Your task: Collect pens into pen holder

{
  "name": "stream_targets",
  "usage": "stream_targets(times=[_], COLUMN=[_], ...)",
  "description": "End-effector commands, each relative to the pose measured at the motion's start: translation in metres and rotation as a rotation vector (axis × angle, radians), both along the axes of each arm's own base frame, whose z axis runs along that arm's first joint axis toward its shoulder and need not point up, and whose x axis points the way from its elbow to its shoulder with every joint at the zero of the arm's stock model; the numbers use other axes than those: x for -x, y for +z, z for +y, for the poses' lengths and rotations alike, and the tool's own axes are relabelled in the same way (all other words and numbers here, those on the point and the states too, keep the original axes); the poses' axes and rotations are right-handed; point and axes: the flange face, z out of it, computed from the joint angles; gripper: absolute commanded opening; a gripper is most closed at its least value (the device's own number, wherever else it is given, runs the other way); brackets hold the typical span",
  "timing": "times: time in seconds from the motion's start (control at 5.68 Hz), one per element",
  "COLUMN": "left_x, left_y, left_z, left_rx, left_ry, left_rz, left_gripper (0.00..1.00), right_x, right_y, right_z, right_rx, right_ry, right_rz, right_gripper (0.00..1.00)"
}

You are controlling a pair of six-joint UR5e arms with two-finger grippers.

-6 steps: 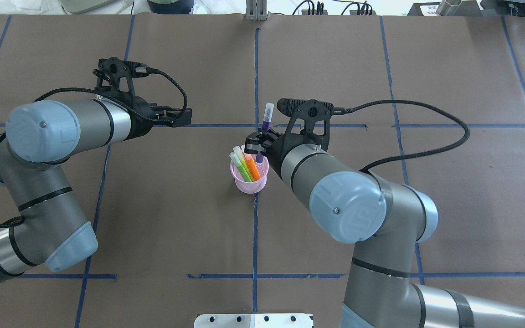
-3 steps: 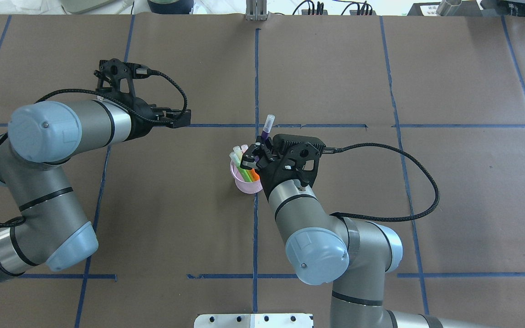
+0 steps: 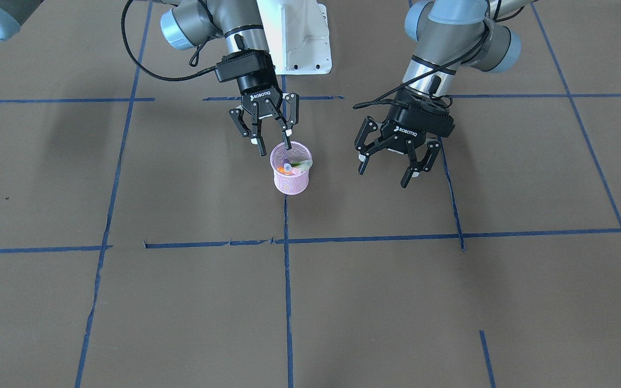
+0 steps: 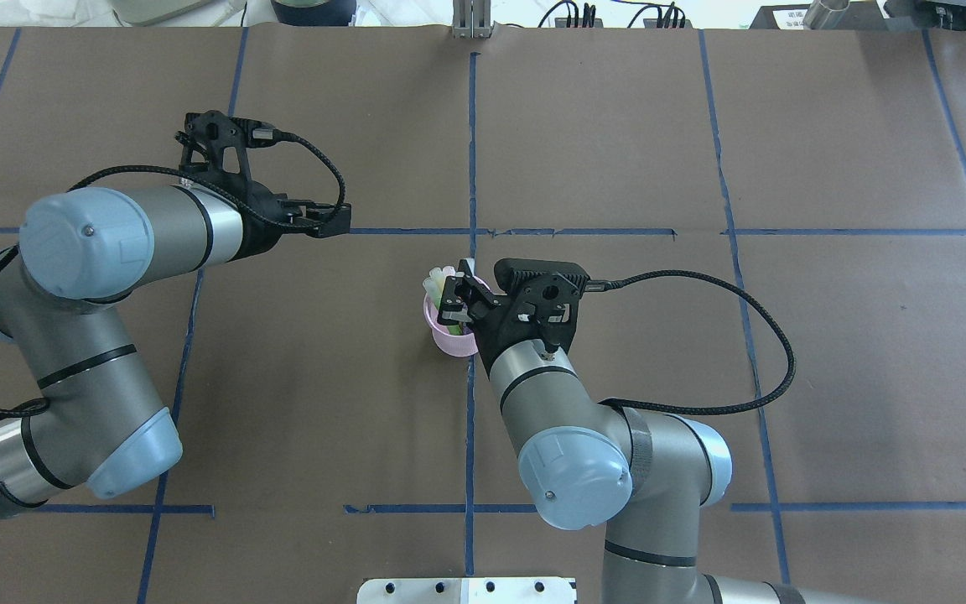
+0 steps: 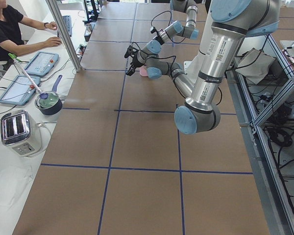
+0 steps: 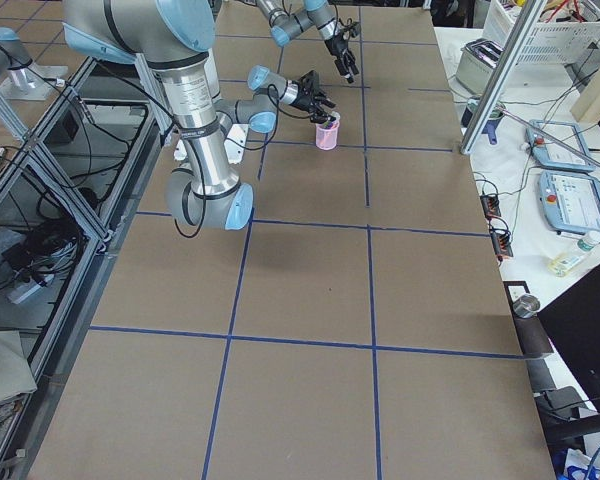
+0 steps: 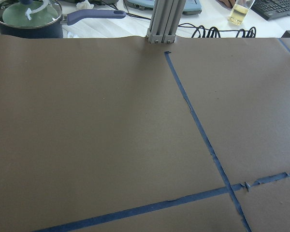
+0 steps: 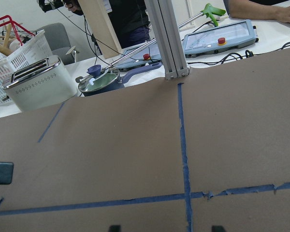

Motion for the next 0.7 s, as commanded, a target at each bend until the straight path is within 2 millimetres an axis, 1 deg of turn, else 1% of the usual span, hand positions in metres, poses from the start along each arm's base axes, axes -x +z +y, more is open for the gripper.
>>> stream_targets(times=[0.0,0.18,0.35,0.53], left_x=[0.009,0.019,0.04,0.078], left_y=[0.05,0.104,0.142,0.167], left_z=[0.006,0.013,0.012,-0.007], left_rx=[-0.075,-0.09,-0.077,0.02], left_ry=[0.069,0.124,0.195,0.261], left_rz=[-0.163,-0.3,-0.377,-0.423], left_gripper=[0.92,0.94,0.99,0.99], right_x=[-0.04,-0.055,-0.094,-0.145], right_y=[0.009,0.047,0.087,0.122], right_z=[-0.012,-0.027,-0.064,-0.1], right_rx=[0.023,0.092,0.198,0.238], right_ry=[-0.177,-0.271,-0.387,-0.484], right_rz=[0.001,0.039,0.055,0.101], right_gripper=[0.99,0.99,0.99,0.99])
